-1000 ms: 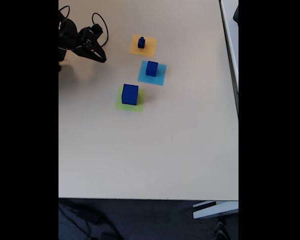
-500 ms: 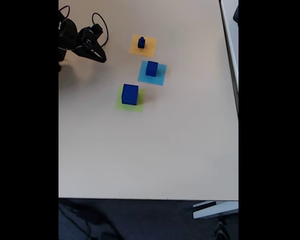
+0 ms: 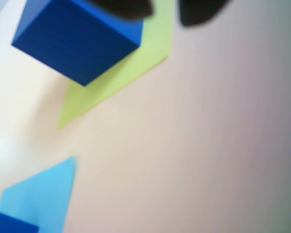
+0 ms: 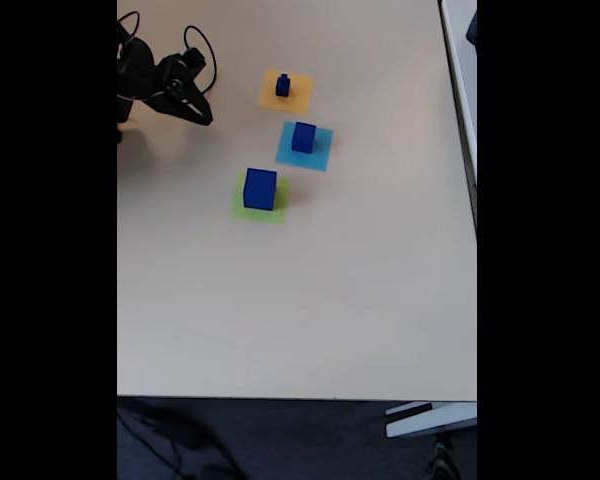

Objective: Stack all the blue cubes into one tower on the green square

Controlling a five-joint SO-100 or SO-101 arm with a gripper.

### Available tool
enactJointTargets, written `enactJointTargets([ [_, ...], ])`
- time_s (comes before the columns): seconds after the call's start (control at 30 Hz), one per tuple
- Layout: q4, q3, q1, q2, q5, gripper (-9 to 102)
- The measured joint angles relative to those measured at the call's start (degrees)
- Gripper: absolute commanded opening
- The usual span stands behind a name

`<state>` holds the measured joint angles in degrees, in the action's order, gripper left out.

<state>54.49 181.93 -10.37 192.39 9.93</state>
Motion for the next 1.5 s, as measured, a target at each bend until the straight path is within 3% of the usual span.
enactJointTargets([
  [0.47,0.35,0.00,0.35,0.00,1.23,0],
  [0.7,-2.90,0.00,0.35,0.00,-4.92,0],
  [0.9,-7.91,0.00,-0.26,0.00,-17.93,0],
  [1.33,-12.30,0.00,-3.25,0.00,-56.78,0],
  [1.5,-18.37,0.00,-4.75,0.00,-64.51,0],
])
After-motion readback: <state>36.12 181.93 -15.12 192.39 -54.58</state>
